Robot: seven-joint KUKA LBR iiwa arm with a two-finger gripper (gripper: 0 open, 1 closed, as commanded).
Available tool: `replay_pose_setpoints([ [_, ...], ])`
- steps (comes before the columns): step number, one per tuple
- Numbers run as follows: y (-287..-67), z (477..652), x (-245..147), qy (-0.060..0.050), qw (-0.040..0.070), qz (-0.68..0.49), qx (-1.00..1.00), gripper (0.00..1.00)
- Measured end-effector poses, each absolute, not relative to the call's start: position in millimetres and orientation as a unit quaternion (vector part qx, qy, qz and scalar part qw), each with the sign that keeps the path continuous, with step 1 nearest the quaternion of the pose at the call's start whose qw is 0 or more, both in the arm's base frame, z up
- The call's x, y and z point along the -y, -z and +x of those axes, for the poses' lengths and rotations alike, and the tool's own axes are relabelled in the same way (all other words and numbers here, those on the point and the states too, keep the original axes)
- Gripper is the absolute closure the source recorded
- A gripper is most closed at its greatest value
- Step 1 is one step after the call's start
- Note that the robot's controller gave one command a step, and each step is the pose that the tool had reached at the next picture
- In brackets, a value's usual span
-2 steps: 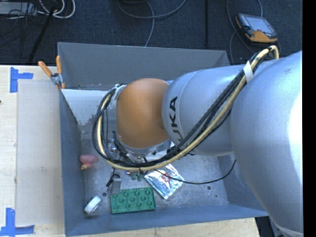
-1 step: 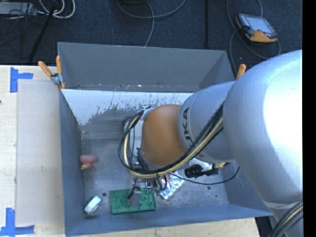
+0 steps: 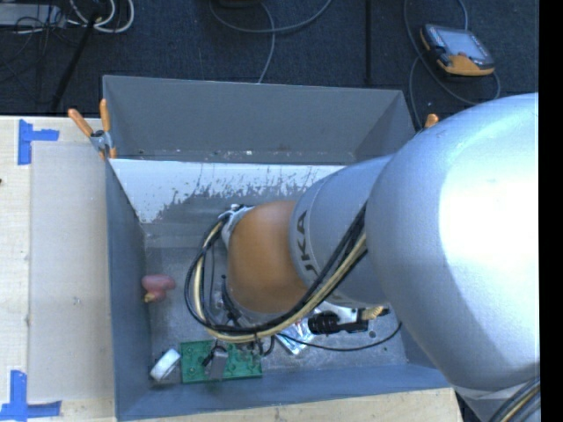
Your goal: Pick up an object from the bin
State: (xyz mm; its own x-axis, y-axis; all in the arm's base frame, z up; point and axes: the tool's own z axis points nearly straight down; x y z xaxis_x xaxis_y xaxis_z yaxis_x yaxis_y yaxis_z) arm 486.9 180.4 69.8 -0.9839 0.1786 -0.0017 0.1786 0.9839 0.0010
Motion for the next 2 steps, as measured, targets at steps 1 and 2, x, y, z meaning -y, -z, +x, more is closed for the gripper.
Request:
replay_pose_setpoints([
  [1,-71.5,487.6,-179.6,-0.001,0.000,0.092,-0.996,1.00],
  [2,-247.4,477.5,-154.6,-0.001,0.003,0.076,-0.997,1.00],
])
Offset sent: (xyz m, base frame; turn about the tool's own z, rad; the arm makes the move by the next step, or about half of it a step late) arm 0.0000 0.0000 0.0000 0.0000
